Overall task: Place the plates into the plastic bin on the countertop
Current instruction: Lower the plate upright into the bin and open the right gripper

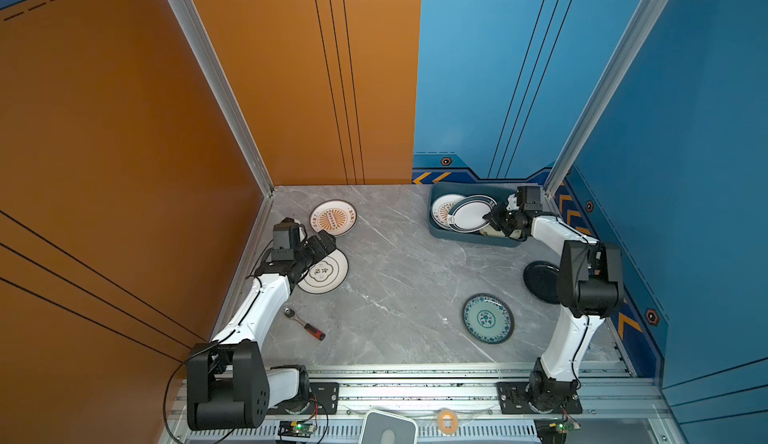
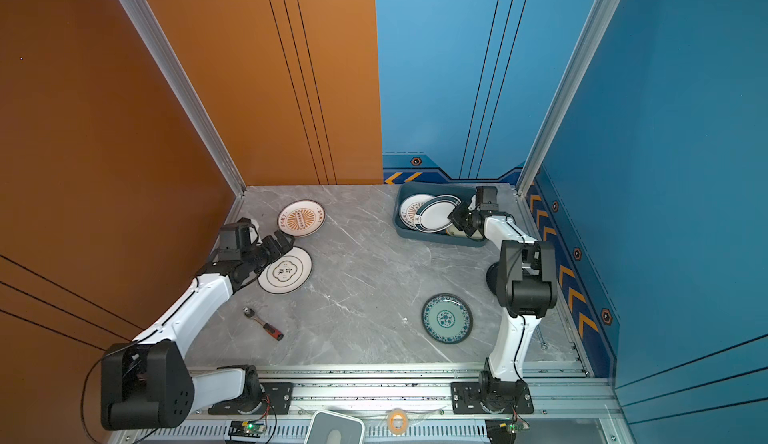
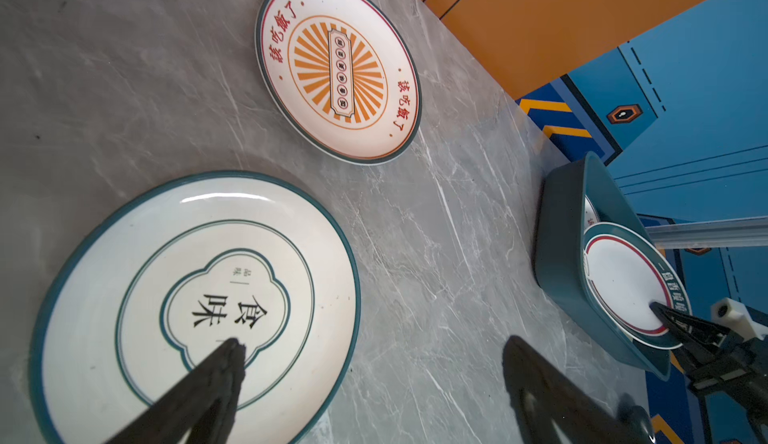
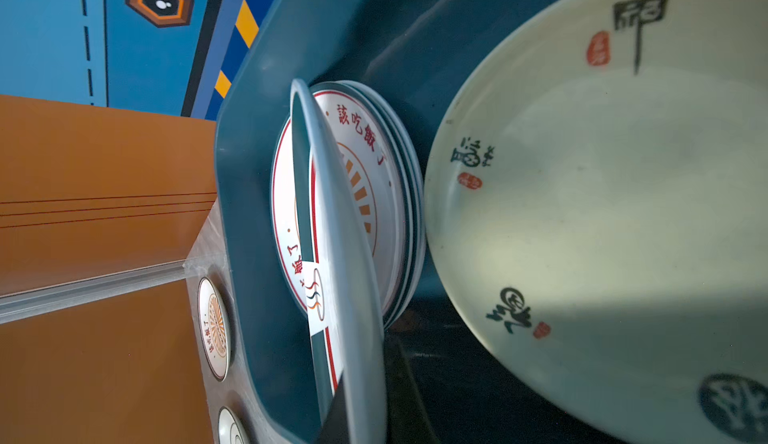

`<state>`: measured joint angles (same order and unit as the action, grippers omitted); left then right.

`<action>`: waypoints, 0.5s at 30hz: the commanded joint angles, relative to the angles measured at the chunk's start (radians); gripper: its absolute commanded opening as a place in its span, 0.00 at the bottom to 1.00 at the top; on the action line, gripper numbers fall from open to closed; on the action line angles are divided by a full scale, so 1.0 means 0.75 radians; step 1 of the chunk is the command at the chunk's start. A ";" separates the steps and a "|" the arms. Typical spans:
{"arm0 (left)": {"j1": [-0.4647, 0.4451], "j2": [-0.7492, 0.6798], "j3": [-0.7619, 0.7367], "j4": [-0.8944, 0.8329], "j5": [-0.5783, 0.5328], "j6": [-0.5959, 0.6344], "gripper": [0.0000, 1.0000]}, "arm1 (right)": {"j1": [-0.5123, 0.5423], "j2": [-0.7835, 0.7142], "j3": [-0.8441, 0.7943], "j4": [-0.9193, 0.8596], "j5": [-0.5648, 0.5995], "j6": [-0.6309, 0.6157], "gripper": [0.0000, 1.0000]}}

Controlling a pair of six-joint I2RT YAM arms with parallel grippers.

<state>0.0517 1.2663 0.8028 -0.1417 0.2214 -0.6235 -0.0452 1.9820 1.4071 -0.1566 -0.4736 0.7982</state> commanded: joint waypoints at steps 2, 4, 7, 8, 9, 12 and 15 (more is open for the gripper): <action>0.060 0.081 0.002 0.102 -0.009 0.011 0.98 | 0.005 0.065 0.095 0.100 -0.023 0.069 0.00; 0.085 0.131 0.010 0.146 0.012 -0.003 0.98 | 0.007 0.098 0.099 0.118 -0.025 0.093 0.02; 0.117 0.209 0.037 0.197 0.022 -0.012 0.98 | 0.015 0.142 0.098 0.140 -0.025 0.121 0.06; 0.125 0.233 0.047 0.215 0.020 -0.012 0.98 | 0.019 0.164 0.101 0.144 -0.025 0.128 0.07; 0.131 0.257 0.056 0.234 0.012 -0.008 0.98 | 0.021 0.175 0.104 0.145 -0.022 0.132 0.09; 0.160 0.325 0.093 0.250 0.002 0.013 0.98 | 0.035 0.200 0.110 0.144 -0.011 0.138 0.17; 0.199 0.378 0.109 0.286 0.016 0.017 0.98 | 0.048 0.217 0.124 0.124 0.001 0.134 0.27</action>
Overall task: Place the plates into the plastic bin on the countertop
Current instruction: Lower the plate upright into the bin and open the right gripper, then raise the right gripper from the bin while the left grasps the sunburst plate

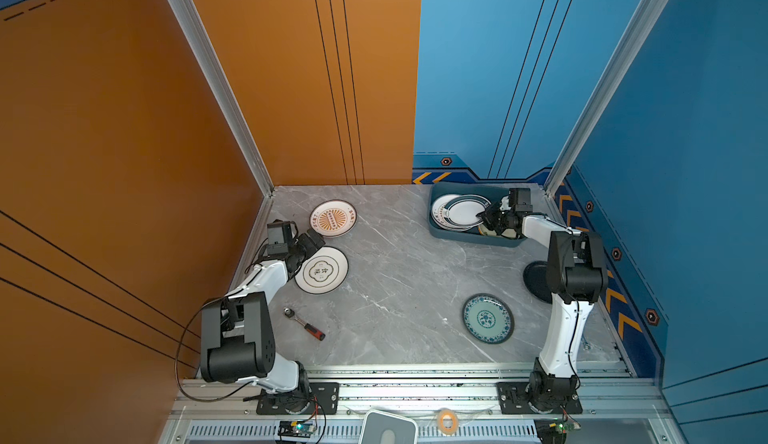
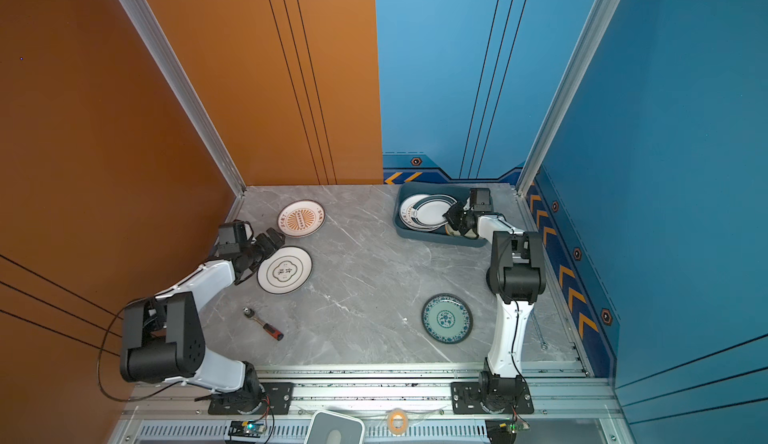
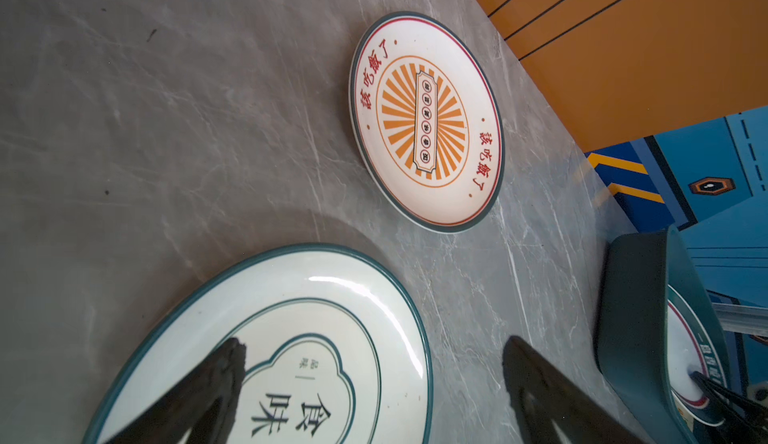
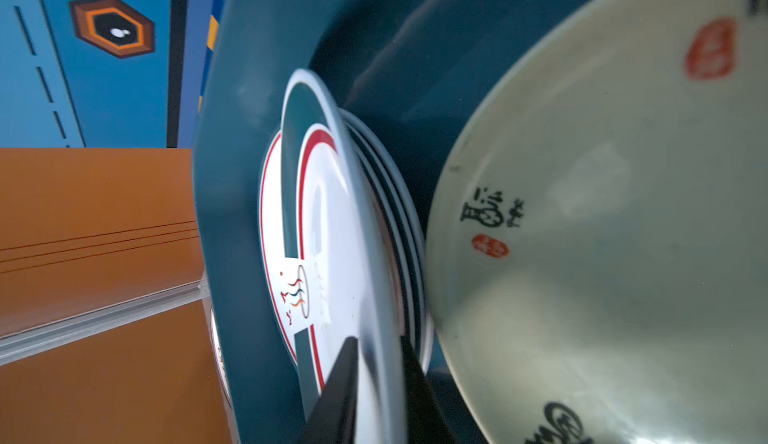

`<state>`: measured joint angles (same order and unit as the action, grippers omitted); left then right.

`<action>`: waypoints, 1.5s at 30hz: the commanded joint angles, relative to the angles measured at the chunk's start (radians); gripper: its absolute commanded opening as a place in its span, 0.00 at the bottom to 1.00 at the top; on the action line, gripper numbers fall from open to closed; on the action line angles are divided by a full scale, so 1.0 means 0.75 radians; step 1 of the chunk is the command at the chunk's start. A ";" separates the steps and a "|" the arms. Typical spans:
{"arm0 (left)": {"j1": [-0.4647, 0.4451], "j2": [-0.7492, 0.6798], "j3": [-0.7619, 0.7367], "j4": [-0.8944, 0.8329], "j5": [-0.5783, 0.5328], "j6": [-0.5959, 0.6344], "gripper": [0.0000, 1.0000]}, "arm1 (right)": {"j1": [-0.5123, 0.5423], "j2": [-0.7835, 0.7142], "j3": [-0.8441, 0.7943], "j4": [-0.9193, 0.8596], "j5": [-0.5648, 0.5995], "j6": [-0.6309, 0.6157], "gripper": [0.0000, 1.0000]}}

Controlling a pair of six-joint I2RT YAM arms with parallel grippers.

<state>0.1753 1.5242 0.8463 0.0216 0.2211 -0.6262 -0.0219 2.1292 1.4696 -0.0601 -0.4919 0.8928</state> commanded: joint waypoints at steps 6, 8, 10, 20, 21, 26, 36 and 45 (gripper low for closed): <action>0.080 0.088 0.062 0.104 0.056 0.010 0.98 | 0.052 0.070 0.135 -0.122 0.061 -0.053 0.40; 0.078 0.091 0.057 0.110 0.061 0.009 0.98 | 0.067 0.083 0.179 -0.182 0.082 -0.082 0.44; 0.078 0.092 0.053 0.110 0.064 0.009 0.98 | 0.081 0.099 0.223 -0.246 0.111 -0.113 0.47; 0.072 0.089 0.051 0.117 0.082 0.001 0.98 | 0.164 0.168 0.427 -0.605 0.318 -0.300 0.52; 0.069 0.089 0.051 0.118 0.082 0.000 0.98 | 0.168 0.172 0.427 -0.616 0.328 -0.305 0.52; 0.072 0.090 0.051 0.119 0.084 0.005 0.98 | 0.188 0.182 0.509 -0.679 0.388 -0.342 0.53; 0.072 0.098 0.068 0.116 0.072 0.015 0.98 | 0.217 0.048 0.549 -0.887 0.785 -0.571 0.54; 0.049 0.162 0.140 0.116 0.071 0.017 0.98 | 0.202 -0.243 0.371 -0.892 0.910 -0.672 0.54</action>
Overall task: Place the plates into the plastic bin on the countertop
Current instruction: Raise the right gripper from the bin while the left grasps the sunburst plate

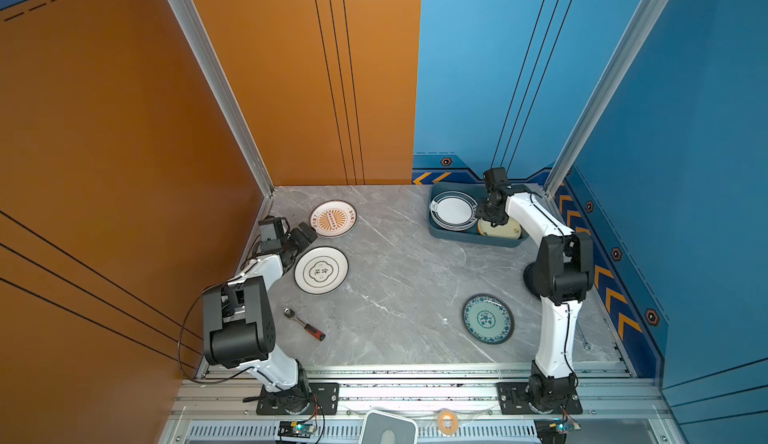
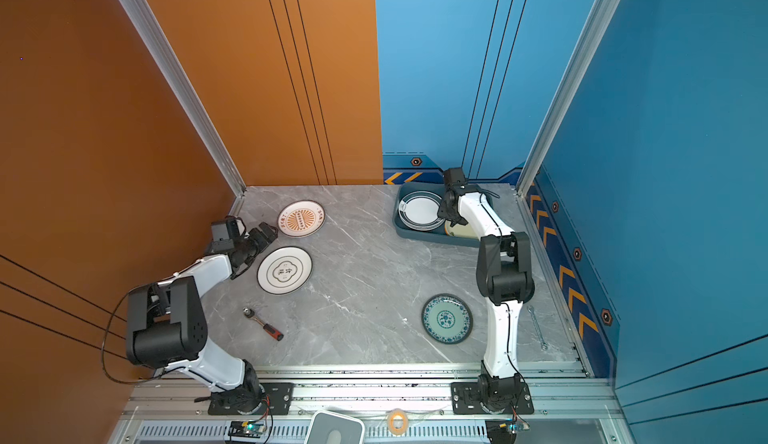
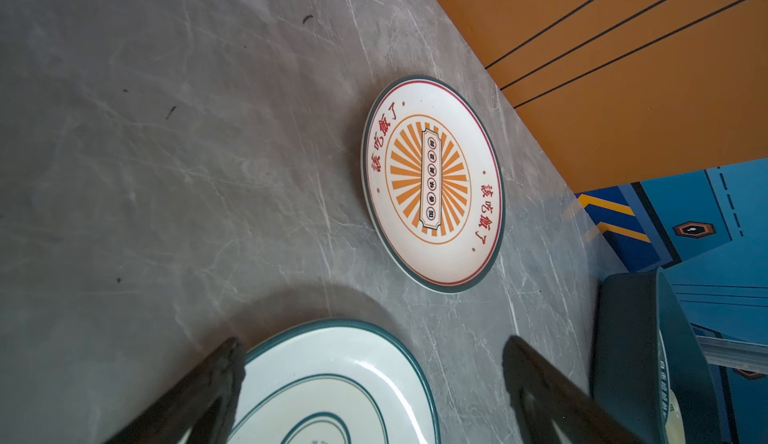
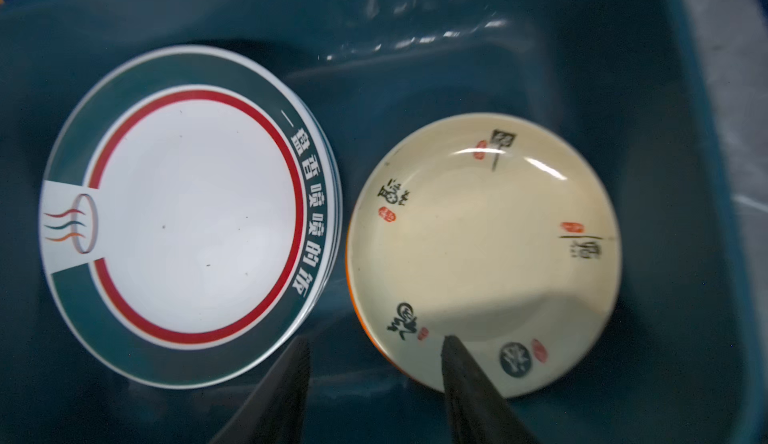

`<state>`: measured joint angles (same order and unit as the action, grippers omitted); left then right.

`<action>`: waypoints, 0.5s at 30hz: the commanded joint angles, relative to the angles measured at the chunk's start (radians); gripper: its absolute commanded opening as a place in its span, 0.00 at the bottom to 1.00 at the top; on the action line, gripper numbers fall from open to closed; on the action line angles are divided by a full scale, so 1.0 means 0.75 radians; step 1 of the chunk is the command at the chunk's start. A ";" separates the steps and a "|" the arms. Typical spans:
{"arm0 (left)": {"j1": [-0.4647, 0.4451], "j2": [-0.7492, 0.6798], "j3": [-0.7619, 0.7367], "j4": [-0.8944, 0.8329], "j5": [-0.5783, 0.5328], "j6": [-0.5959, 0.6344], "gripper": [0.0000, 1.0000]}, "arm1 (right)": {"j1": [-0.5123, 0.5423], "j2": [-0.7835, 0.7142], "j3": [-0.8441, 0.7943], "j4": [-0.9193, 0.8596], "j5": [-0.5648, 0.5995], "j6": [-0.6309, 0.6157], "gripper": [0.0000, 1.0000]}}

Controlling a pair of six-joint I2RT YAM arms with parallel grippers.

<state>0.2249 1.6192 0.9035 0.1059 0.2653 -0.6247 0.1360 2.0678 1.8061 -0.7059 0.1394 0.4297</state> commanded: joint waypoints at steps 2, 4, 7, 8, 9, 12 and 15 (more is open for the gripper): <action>-0.025 0.077 0.110 0.001 0.017 0.017 0.99 | -0.013 -0.259 -0.177 0.036 -0.025 -0.035 0.54; -0.027 0.132 0.158 0.002 0.040 0.013 1.00 | -0.014 -0.350 -0.282 0.102 -0.125 -0.006 0.54; -0.028 0.216 0.245 0.000 0.053 0.004 0.99 | -0.012 -0.477 -0.435 0.194 -0.268 0.034 0.53; -0.027 0.246 0.268 -0.001 0.060 0.000 0.98 | -0.010 -0.517 -0.492 0.230 -0.306 0.049 0.52; -0.027 0.275 0.288 -0.001 0.077 -0.005 0.96 | -0.008 -0.554 -0.548 0.267 -0.347 0.063 0.52; -0.027 0.346 0.329 -0.001 0.117 -0.022 0.93 | -0.004 -0.643 -0.679 0.329 -0.406 0.106 0.52; -0.027 0.380 0.330 -0.004 0.107 -0.044 0.91 | 0.000 -0.713 -0.764 0.358 -0.430 0.130 0.51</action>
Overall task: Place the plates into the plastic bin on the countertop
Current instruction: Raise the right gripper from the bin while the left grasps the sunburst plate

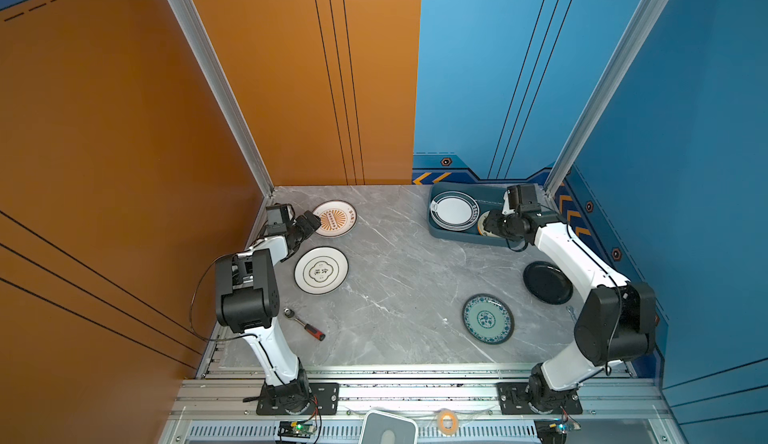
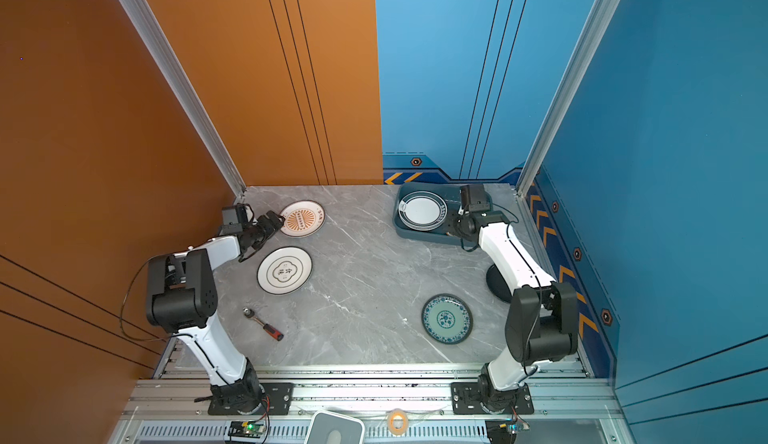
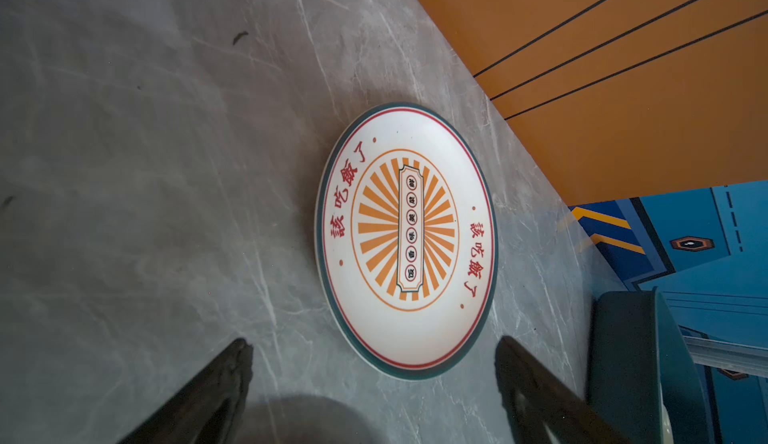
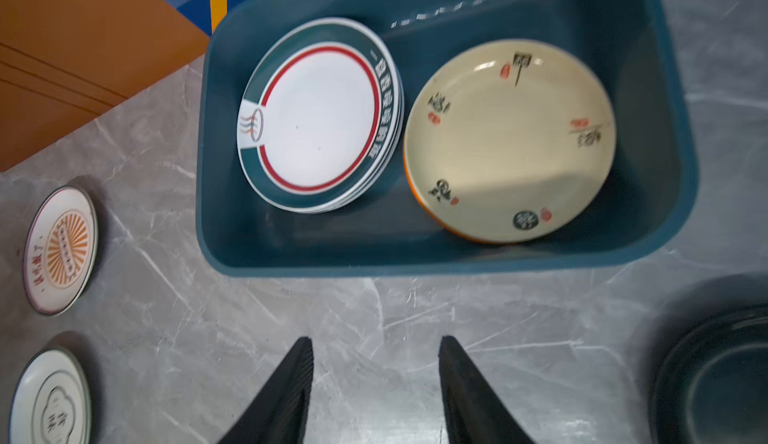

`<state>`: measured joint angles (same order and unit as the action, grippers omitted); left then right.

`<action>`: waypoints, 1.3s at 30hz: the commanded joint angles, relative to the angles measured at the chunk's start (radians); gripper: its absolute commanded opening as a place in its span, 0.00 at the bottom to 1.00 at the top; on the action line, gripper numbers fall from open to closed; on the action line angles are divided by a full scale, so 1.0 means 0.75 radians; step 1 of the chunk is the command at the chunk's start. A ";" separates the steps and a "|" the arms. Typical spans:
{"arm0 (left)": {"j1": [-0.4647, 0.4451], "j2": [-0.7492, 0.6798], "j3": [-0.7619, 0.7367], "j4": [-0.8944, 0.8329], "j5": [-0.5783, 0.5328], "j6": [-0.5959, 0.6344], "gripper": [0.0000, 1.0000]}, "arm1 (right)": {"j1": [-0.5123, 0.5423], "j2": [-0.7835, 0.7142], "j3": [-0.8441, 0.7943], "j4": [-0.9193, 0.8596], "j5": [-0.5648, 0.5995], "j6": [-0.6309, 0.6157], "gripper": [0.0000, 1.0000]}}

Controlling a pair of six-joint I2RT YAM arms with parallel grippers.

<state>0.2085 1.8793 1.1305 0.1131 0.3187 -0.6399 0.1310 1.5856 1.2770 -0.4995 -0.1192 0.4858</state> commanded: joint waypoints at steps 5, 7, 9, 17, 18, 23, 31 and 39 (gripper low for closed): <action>-0.005 0.113 0.058 -0.015 0.050 -0.073 0.89 | 0.009 -0.140 -0.145 0.126 -0.111 0.090 0.51; -0.006 0.155 0.085 -0.014 0.060 -0.093 0.88 | 0.011 -0.153 -0.167 0.135 -0.115 0.097 0.51; -0.009 0.195 0.113 -0.014 0.064 -0.109 0.83 | 0.013 -0.158 -0.180 0.141 -0.116 0.102 0.51; -0.031 0.312 0.201 -0.014 0.065 -0.120 0.72 | 0.016 -0.149 -0.235 0.167 -0.137 0.115 0.50; -0.033 0.326 0.207 -0.014 0.070 -0.122 0.70 | 0.019 -0.147 -0.241 0.169 -0.139 0.115 0.50; -0.046 0.365 0.221 -0.014 0.077 -0.117 0.58 | 0.020 -0.145 -0.251 0.173 -0.136 0.115 0.50; -0.051 0.380 0.205 0.005 0.087 -0.118 0.35 | 0.027 -0.140 -0.264 0.175 -0.136 0.115 0.50; -0.051 0.377 0.185 0.027 0.104 -0.120 0.22 | 0.039 -0.144 -0.301 0.183 -0.134 0.117 0.50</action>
<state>0.1810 2.1304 1.2907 0.1658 0.3721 -0.7341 0.1520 1.4784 1.0657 -0.3733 -0.2100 0.5591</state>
